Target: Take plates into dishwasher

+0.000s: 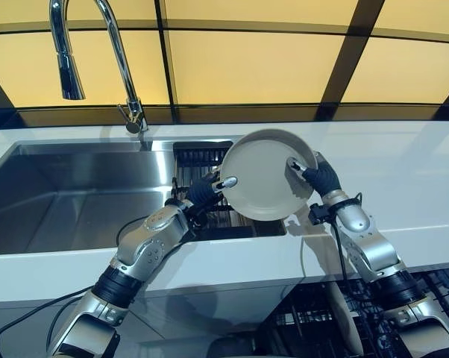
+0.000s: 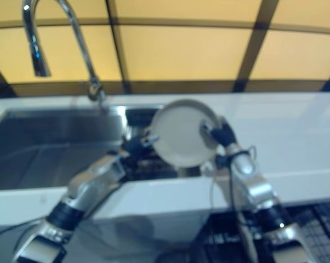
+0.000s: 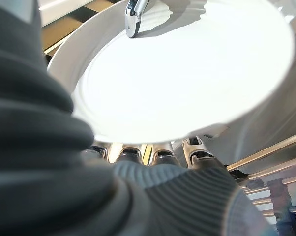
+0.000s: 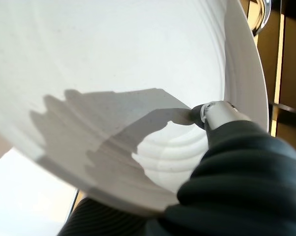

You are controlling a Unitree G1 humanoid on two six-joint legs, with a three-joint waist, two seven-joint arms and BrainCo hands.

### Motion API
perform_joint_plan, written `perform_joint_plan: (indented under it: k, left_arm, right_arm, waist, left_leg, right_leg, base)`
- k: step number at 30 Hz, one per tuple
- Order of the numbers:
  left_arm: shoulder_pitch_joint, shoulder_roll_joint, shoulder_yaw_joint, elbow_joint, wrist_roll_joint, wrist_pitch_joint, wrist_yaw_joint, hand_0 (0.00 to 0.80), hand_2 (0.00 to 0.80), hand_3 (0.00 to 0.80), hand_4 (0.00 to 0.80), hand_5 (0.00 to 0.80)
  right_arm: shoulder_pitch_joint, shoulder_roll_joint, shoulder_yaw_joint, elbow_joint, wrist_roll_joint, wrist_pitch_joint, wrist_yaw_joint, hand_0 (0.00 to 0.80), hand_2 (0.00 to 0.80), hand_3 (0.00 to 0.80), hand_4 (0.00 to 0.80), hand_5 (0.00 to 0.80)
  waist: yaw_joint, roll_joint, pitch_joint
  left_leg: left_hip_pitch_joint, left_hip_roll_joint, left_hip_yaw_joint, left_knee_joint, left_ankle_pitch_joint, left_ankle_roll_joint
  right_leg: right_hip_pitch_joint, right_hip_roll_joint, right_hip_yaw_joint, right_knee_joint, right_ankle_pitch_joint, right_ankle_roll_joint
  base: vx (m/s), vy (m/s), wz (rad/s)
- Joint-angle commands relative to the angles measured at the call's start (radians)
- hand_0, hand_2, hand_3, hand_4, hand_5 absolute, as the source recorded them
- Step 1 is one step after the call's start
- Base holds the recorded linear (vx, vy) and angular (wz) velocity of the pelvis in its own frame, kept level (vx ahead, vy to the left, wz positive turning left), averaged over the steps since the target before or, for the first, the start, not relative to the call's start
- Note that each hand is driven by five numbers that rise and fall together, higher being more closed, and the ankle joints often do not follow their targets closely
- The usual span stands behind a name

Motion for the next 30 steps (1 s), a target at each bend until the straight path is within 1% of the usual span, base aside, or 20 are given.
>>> perform_joint_plan:
  k: [1, 13, 19, 24, 27, 29, 30]
  left_arm:
    - [-0.142, -0.033, -0.078, 0.033, -0.006, -0.016, -0.059, 0.000, 0.000, 0.000, 0.000, 0.000]
    - [-0.139, -0.043, -0.100, 0.031, -0.015, 0.007, -0.066, 0.000, 0.000, 0.000, 0.000, 0.000]
    - [-0.121, -0.042, -0.094, 0.019, -0.007, 0.017, -0.067, 0.000, 0.000, 0.000, 0.000, 0.000]
    - [-0.105, -0.039, -0.093, 0.015, 0.003, 0.023, -0.069, 0.000, 0.000, 0.000, 0.000, 0.000]
    - [-0.103, -0.040, -0.093, 0.018, 0.008, 0.024, -0.074, 0.000, 0.000, 0.000, 0.000, 0.000]
    - [-0.102, -0.039, -0.093, 0.016, 0.011, 0.026, -0.074, 0.483, 0.483, 0.483, 0.483, 0.483]
    - [-0.102, -0.037, -0.094, 0.013, 0.009, 0.027, -0.072, 0.762, 0.762, 0.762, 0.762, 0.762]
  right_arm:
    - [-0.144, -0.009, 0.011, -0.058, -0.029, -0.022, 0.008, 0.800, 0.800, 0.800, 0.800, 0.800]
    - [-0.166, 0.009, 0.045, -0.065, -0.035, -0.018, 0.007, 0.800, 0.800, 0.800, 0.800, 0.800]
    - [-0.173, 0.004, 0.049, -0.082, -0.026, -0.015, 0.008, 0.800, 0.800, 0.800, 0.800, 0.800]
    - [-0.181, 0.011, 0.051, -0.105, -0.032, -0.020, 0.009, 0.800, 0.800, 0.800, 0.800, 0.800]
    - [-0.191, 0.009, 0.054, -0.109, -0.034, -0.017, 0.009, 0.800, 0.800, 0.800, 0.800, 0.800]
    - [-0.190, 0.007, 0.055, -0.116, -0.035, -0.017, 0.008, 0.800, 0.800, 0.800, 0.800, 0.800]
    - [-0.190, 0.005, 0.056, -0.119, -0.036, -0.018, 0.007, 0.800, 0.800, 0.800, 0.800, 0.800]
  waist:
    - [0.025, 0.026, -0.027]
    - [0.028, 0.027, -0.021]
    - [0.036, 0.026, -0.018]
    - [0.047, 0.026, -0.014]
    - [0.049, 0.027, -0.015]
    - [0.049, 0.027, -0.017]
    - [0.049, 0.028, -0.016]
  left_leg:
    - [0.024, -0.007, 0.091, 0.003, -0.060, 0.000]
    - [0.033, -0.010, 0.087, 0.003, -0.064, 0.003]
    - [0.040, -0.015, 0.072, 0.003, -0.066, 0.007]
    - [0.042, -0.023, 0.047, 0.003, -0.068, 0.011]
    - [0.043, -0.023, 0.043, 0.003, -0.068, 0.012]
    - [0.041, -0.024, 0.041, 0.003, -0.067, 0.011]
    - [0.041, -0.024, 0.040, 0.003, -0.067, 0.011]
  right_leg:
    - [0.042, 0.073, -0.027, 0.001, -0.057, 0.005]
    - [0.045, 0.074, -0.020, 0.001, -0.056, 0.004]
    - [0.048, 0.075, -0.008, 0.001, -0.057, 0.002]
    - [0.050, 0.076, 0.001, 0.001, -0.059, 0.001]
    - [0.050, 0.076, 0.003, 0.001, -0.058, 0.001]
    - [0.049, 0.076, 0.003, 0.001, -0.058, 0.002]
    - [0.049, 0.076, 0.004, 0.001, -0.058, 0.002]
  base:
    - [0.000, 0.000, 0.00]
    - [0.000, 0.000, 0.00]
    - [0.000, 0.000, 0.00]
    - [0.000, 0.000, 0.00]
    - [0.000, 0.000, 0.00]
    - [0.000, 0.000, 0.00]
    - [0.000, 0.000, 0.00]
